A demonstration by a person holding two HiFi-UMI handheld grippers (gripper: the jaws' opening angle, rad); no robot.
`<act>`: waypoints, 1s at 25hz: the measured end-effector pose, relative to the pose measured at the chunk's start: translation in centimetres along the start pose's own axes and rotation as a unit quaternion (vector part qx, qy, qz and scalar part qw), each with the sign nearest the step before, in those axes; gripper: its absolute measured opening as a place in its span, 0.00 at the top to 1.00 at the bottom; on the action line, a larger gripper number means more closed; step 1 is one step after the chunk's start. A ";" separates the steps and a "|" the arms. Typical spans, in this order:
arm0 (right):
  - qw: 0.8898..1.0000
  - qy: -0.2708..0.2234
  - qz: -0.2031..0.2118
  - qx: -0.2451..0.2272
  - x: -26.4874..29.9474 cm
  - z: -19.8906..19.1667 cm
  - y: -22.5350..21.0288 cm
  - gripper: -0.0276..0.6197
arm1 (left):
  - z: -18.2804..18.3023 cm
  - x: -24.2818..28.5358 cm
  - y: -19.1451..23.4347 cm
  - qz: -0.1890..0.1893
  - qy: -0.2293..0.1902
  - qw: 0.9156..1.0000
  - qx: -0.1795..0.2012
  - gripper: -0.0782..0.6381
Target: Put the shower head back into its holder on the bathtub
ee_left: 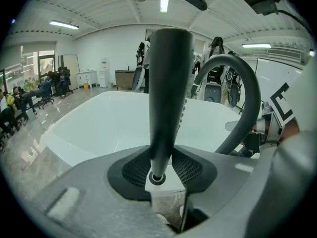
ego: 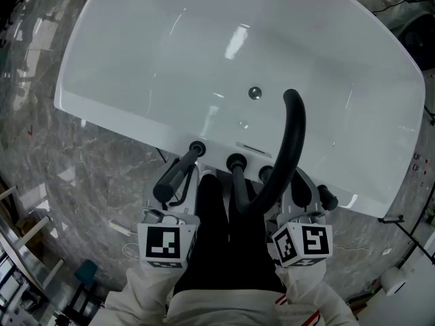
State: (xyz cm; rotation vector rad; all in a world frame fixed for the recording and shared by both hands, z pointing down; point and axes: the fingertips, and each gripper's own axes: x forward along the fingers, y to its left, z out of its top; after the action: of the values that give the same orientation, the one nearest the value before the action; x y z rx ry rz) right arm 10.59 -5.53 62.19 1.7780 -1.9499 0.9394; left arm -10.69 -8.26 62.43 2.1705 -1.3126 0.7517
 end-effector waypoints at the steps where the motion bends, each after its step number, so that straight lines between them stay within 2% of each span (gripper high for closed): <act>1: 1.000 0.000 0.000 -0.001 0.1 0.0 0.0 0.95 | -0.2 0.2 0.0 0.000 0.001 1.000 0.000 0.70; 5: 1.000 0.002 -0.002 0.002 0.3 -0.3 -0.1 0.95 | -0.6 0.6 0.1 -0.002 0.006 1.000 0.002 0.70; 11: 1.000 0.005 -0.004 0.004 0.4 -1.0 -0.2 0.95 | -0.8 1.1 -0.2 -0.003 0.005 1.000 0.025 0.70; 25: 1.000 0.021 -0.002 0.008 1.1 -2.4 -0.1 0.95 | -2.5 2.6 0.0 -0.008 0.018 1.000 0.024 0.70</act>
State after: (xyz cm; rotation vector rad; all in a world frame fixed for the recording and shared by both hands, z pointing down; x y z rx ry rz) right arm 10.11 -4.78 64.63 1.7552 -1.9185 0.9855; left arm -10.17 -8.22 66.01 2.1914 -1.2688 0.8194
